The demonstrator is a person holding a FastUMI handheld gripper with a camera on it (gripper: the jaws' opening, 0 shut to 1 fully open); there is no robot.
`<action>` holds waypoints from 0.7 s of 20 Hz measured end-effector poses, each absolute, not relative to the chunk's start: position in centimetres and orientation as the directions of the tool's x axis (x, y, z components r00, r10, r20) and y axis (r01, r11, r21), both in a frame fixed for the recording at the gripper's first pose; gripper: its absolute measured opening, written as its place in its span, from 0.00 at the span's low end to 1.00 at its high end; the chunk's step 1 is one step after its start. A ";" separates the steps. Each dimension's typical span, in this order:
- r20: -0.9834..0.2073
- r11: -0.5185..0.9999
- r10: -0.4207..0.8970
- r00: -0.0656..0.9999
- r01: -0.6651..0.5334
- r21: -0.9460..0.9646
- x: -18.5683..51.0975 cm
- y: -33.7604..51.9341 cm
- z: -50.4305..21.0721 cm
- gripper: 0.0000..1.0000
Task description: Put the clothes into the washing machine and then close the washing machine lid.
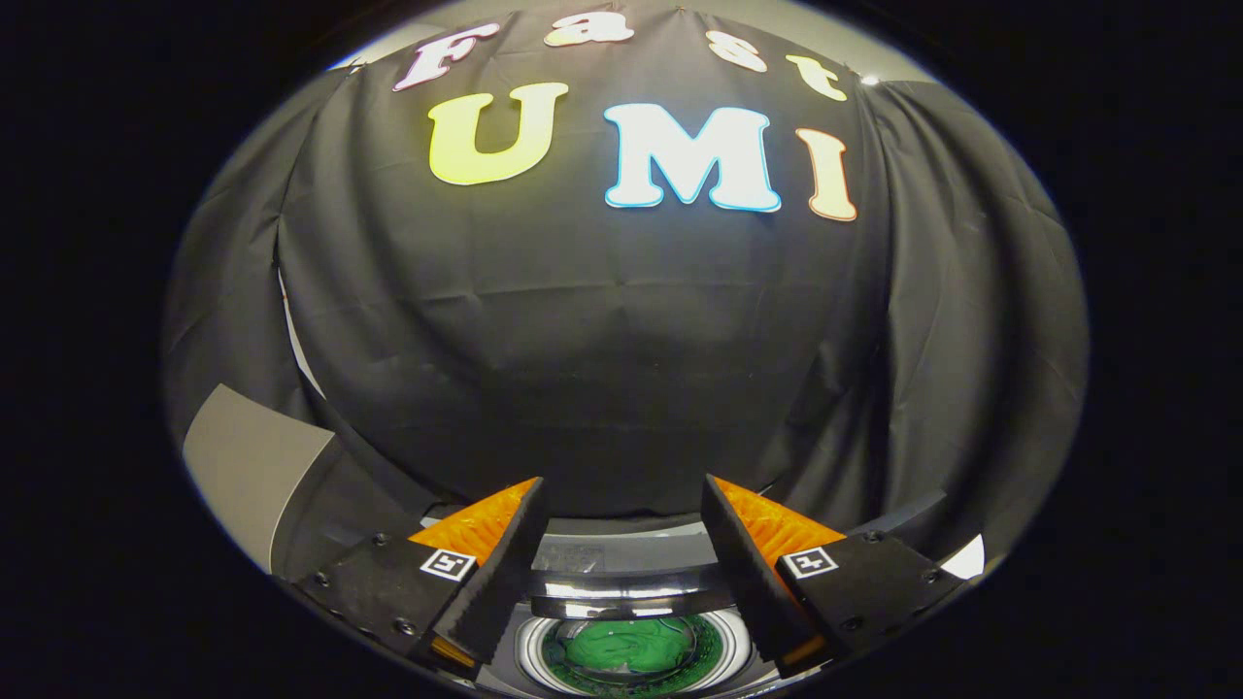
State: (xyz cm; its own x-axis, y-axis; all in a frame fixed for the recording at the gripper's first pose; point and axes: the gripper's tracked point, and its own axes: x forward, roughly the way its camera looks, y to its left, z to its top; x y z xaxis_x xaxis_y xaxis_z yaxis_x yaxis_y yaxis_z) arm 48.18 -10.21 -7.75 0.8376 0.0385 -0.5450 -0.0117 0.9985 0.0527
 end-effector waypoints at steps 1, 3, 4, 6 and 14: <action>-0.544 0.999 0.038 0.838 -0.012 0.051 47.8 -10.2 -7.9 0.99; -0.546 0.999 0.037 0.837 -0.010 0.052 47.1 -10.2 -7.9 0.99; -0.550 0.999 0.038 0.834 -0.012 0.050 46.6 -10.2 -8.0 0.99; -0.545 0.999 0.040 0.837 -0.016 0.048 45.8 -10.2 -8.0 0.99; -0.470 0.999 0.027 0.882 -0.002 0.054 42.8 -10.1 -8.3 0.99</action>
